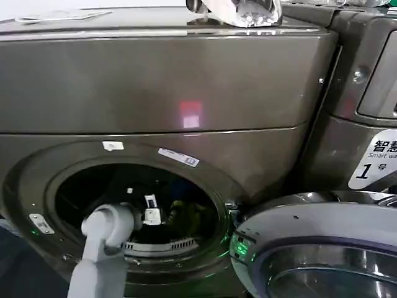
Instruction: Grasp the clothes from the dryer.
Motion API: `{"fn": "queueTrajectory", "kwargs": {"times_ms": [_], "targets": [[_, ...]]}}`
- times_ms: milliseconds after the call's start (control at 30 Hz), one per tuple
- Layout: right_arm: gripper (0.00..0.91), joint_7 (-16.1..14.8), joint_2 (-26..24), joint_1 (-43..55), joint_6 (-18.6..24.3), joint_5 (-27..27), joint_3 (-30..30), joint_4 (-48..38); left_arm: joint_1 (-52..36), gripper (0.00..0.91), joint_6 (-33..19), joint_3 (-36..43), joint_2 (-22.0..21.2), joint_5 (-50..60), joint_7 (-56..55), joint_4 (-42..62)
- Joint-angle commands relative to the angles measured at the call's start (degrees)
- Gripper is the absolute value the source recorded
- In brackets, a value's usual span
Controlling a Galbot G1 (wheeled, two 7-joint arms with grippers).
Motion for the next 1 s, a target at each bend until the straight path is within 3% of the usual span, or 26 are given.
{"fn": "queueTrajectory", "kwargs": {"times_ms": [33, 600, 1000], "targets": [[0.907, 0.0, 0.0, -0.1, 0.0, 0.0, 0.1, -0.1, -1.4, 0.907, -0.4, 0.9, 0.1, -1.0, 0.9, 3.3], [0.907, -0.1, 0.5, 0.1, 0.1, -0.1, -0.6, 0.3, -4.3, 0.907, 0.6, 1.5, 0.0, -5.2, 0.9, 11.0], [0.907, -0.2, 0.8, 0.3, 0.3, -0.1, -1.0, 0.4, -5.0, 0.907, 4.2, 1.6, 0.2, -12.8, 0.8, 17.8]]}}
